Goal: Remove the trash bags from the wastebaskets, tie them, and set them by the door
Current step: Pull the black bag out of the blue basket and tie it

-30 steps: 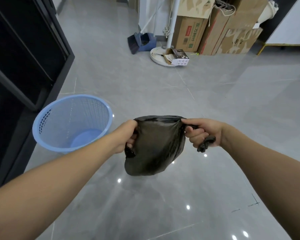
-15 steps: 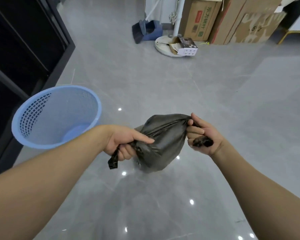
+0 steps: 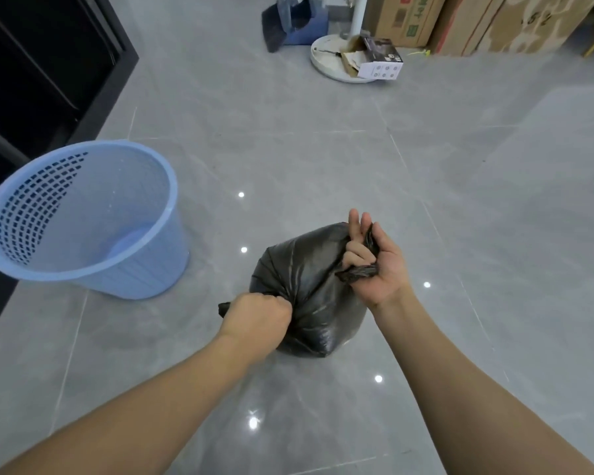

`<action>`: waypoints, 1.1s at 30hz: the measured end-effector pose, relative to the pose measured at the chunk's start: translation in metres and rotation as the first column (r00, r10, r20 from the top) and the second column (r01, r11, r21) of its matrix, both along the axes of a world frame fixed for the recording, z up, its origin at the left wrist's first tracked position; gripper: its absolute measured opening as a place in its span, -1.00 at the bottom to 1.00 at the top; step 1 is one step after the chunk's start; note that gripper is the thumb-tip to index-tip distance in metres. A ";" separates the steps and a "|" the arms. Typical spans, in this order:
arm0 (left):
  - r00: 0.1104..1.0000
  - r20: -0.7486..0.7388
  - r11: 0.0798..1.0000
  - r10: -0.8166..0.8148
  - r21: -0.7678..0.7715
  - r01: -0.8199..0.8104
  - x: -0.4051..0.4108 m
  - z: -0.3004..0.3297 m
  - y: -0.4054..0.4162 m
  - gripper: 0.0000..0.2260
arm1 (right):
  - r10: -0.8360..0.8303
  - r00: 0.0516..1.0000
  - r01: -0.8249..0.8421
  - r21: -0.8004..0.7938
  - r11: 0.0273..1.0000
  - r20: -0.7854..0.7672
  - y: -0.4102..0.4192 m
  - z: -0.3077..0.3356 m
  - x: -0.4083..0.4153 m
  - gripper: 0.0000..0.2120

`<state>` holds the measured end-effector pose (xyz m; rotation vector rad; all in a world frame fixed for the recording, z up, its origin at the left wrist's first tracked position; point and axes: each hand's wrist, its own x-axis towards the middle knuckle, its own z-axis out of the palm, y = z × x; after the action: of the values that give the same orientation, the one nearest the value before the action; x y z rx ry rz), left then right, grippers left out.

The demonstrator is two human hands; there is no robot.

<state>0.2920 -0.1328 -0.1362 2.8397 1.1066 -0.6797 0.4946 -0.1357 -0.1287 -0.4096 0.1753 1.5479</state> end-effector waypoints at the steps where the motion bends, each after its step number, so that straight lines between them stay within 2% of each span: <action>1: 0.998 0.026 0.999 -0.048 0.017 0.048 0.000 -0.001 0.000 -0.83 | -0.016 1.000 0.016 0.003 1.000 0.010 0.000 -0.001 -0.001 -0.86; 2: 0.993 0.031 0.988 -0.110 0.112 0.106 -0.001 0.000 0.002 -0.81 | -0.030 0.999 0.030 0.001 1.000 0.027 0.001 -0.001 -0.001 -0.89; 3: 0.992 0.009 0.985 -0.130 0.113 0.128 -0.001 0.004 0.002 -0.90 | -0.042 0.998 0.042 -0.012 0.999 0.048 0.001 0.000 -0.002 -0.92; 4: 0.988 0.022 0.984 -0.155 0.093 0.152 -0.002 0.005 -0.001 -0.91 | -0.044 0.996 0.046 -0.031 0.998 0.079 0.002 0.001 -0.003 -0.91; 5: 0.972 0.062 0.969 -0.226 0.118 0.218 -0.005 0.000 -0.005 -0.72 | -0.039 0.992 0.046 -0.049 0.998 0.123 0.003 0.002 -0.003 -0.87; 6: 0.944 0.107 0.943 -0.311 0.162 0.292 -0.009 -0.002 -0.009 -0.66 | -0.031 0.983 0.044 -0.067 0.997 0.183 0.003 0.004 -0.004 -0.83; 8: 0.923 0.147 0.931 -0.356 0.146 0.335 -0.014 0.023 -0.012 -0.83 | -0.023 0.946 0.066 -0.123 0.990 0.323 0.002 0.006 -0.008 -0.74; 10: 0.904 0.228 0.930 -0.362 0.151 0.334 -0.026 0.038 -0.008 -0.84 | -0.008 0.888 0.103 -0.181 0.978 0.459 0.003 0.007 -0.010 -0.68; 12: 0.902 0.219 0.927 -0.371 0.151 0.344 -0.039 0.055 0.002 -0.80 | 0.051 0.790 0.108 -0.221 0.969 0.611 0.004 0.010 -0.012 -0.64; 13: 0.900 0.225 0.926 -0.374 0.139 0.350 -0.044 0.065 0.007 -0.80 | 0.107 0.710 0.081 -0.231 0.970 0.696 0.005 0.013 -0.014 -0.61; 16: 0.861 0.237 0.887 -0.450 0.227 0.401 -0.055 0.080 0.024 -0.89 | 0.282 0.389 -0.130 -0.251 0.959 0.877 0.006 0.017 -0.030 -0.55; 18: 0.856 0.277 0.892 -0.436 0.262 0.369 -0.059 0.085 0.032 -0.95 | 0.375 0.253 -0.266 -0.309 0.913 0.892 0.003 0.015 -0.045 -0.57; 21: 0.883 0.285 0.902 -0.374 0.335 0.273 -0.063 0.091 0.044 -0.71 | 0.482 0.065 -0.347 -0.433 0.832 0.874 -0.003 0.013 -0.055 -0.67; 23: 0.881 0.284 0.901 -0.379 0.330 0.282 -0.072 0.086 0.048 -0.66 | 0.520 -0.052 -0.382 -0.498 0.778 0.853 -0.007 0.011 -0.055 -0.67; 25: 0.889 0.293 0.923 -0.352 0.267 0.278 -0.083 0.076 0.050 -0.70 | 0.542 -0.099 -0.383 -0.534 0.753 0.835 -0.010 0.013 -0.055 -0.68; 27: 0.906 0.312 0.949 -0.285 0.223 0.222 -0.091 0.068 0.052 -0.76 | 0.564 -0.119 -0.367 -0.564 0.740 0.817 -0.013 0.018 -0.055 -0.78; 30: 0.948 0.293 0.990 -0.128 0.094 0.104 -0.093 0.064 0.057 -0.78 | 0.570 -0.177 -0.351 -0.593 0.725 0.802 -0.019 0.029 -0.053 -0.65; 33: 0.964 0.264 1.000 -0.023 0.024 0.017 -0.083 0.070 0.064 -0.75 | 0.582 -0.197 -0.407 -0.606 0.684 0.789 -0.022 0.031 -0.054 -0.68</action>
<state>0.2086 -0.0692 -0.0662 2.8534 1.0484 -0.2764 0.4405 -0.1575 -0.0980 -1.8225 -1.2233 1.6193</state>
